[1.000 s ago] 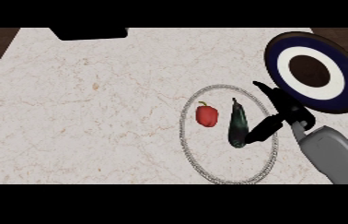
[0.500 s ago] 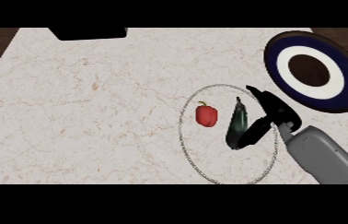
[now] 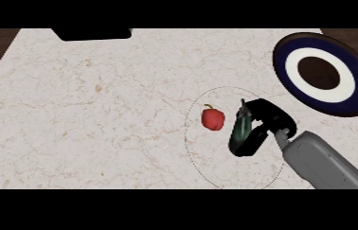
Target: Pick the eggplant from the placemat and place it in the plate
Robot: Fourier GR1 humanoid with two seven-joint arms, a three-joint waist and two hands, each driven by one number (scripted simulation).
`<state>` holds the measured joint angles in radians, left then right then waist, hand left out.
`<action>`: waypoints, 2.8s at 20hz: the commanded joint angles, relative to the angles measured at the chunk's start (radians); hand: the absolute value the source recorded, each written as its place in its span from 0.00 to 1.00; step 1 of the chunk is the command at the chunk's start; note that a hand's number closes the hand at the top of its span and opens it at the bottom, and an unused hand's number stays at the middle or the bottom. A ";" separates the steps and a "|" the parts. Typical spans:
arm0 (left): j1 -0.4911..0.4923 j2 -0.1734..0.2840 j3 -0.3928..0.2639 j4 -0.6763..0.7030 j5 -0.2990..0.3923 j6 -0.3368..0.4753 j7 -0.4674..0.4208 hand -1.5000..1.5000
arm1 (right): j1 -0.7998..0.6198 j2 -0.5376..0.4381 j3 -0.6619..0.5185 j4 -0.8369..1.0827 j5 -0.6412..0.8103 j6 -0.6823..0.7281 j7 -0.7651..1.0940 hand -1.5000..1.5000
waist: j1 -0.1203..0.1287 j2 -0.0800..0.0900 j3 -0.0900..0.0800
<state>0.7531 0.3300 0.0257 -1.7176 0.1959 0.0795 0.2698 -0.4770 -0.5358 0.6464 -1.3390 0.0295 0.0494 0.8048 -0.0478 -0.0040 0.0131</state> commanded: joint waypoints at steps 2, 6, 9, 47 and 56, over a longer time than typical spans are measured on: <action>-0.274 -0.073 -0.102 -0.090 0.024 -0.043 -0.061 0.50 | -0.029 -0.002 0.013 0.014 0.032 0.013 -0.012 1.00 | -0.039 0.005 -0.018; -0.258 -0.079 -0.094 -0.092 0.029 -0.058 -0.077 0.50 | -0.030 0.014 0.033 0.041 0.082 -0.022 -0.027 1.00 | -0.029 0.006 -0.017; -0.249 -0.083 -0.080 -0.082 0.022 -0.047 -0.072 0.50 | -0.069 -0.004 -0.013 -0.002 0.115 -0.086 -0.047 1.00 | -0.062 -0.005 -0.017; -0.151 -0.099 -0.048 -0.112 0.020 -0.158 -0.138 0.50 | -0.514 -0.190 -0.483 0.766 1.140 -0.996 0.497 1.00 | -0.035 0.028 -0.014; -0.154 -0.126 -0.030 -0.112 0.018 -0.150 -0.138 0.50 | -0.427 -0.183 -0.627 0.830 1.214 -1.149 0.474 1.00 | -0.065 0.025 -0.011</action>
<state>0.8224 0.2575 0.0636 -1.7403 0.1883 -0.0605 0.1829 -0.9326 -0.7309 0.0686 -0.5320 1.2112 -0.9455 1.1062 -0.0853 0.0141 0.0132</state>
